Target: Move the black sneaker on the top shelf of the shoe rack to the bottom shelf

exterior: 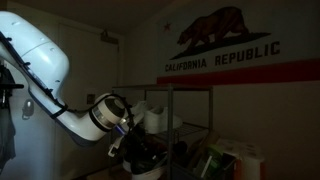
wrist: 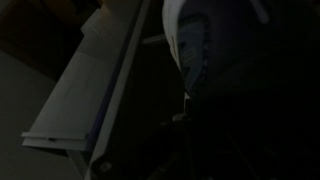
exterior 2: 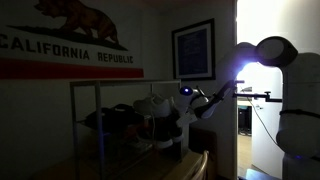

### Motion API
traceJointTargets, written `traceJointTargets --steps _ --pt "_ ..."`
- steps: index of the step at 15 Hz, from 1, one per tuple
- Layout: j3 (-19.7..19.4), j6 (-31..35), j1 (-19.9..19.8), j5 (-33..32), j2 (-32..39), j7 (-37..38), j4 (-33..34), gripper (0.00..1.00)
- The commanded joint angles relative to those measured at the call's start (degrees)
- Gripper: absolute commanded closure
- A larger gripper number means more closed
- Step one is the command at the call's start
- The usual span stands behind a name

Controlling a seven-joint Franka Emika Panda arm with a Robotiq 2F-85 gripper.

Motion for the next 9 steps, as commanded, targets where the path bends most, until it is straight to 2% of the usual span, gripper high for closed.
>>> traceJointTargets --steps 1,3,9 --pt "0.2 -0.2 0.5 -3.5 3.8 3.4 4.5 0.94" --pt "0.2 -0.5 0.5 -3.4 4.7 3.3 5.4 0.65" --pt "0.3 -1.5 0.5 -0.4 4.9 0.5 5.5 0.22"
